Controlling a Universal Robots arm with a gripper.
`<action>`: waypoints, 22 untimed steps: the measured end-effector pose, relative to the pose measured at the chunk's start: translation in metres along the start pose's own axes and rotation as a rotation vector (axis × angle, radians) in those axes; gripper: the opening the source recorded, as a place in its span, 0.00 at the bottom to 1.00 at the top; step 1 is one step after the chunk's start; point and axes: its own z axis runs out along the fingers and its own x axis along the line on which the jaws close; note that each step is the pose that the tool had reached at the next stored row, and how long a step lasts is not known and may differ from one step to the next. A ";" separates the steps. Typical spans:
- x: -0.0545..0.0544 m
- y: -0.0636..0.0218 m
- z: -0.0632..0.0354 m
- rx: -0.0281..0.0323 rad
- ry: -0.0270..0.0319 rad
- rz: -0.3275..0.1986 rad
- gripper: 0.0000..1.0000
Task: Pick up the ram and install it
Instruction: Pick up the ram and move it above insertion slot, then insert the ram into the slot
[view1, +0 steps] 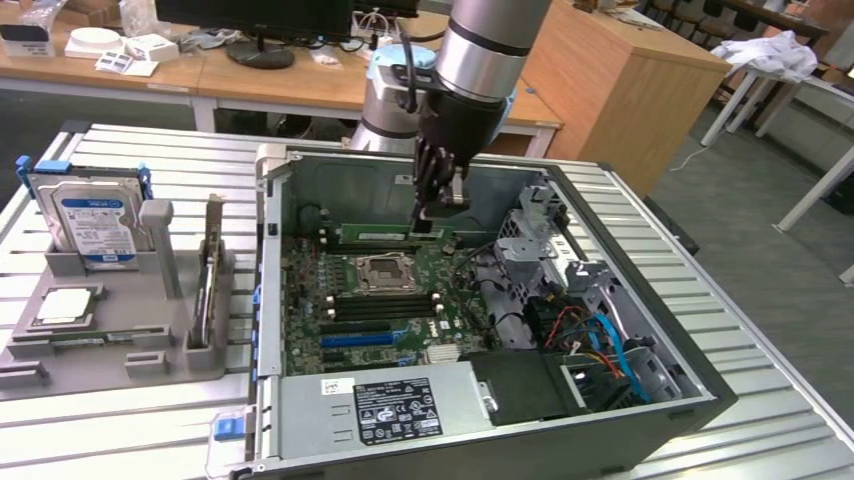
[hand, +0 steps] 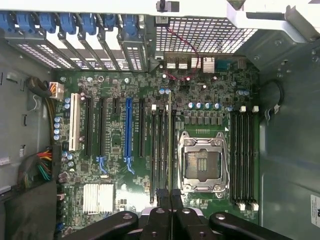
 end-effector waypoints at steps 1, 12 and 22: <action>0.000 0.0000 0.0000 0.0000 0.0000 0.000 0.11; 0.005 0.0000 -0.0001 0.0000 -0.0001 0.000 0.11; 0.005 -0.0002 0.0027 0.0000 -0.0001 0.000 0.11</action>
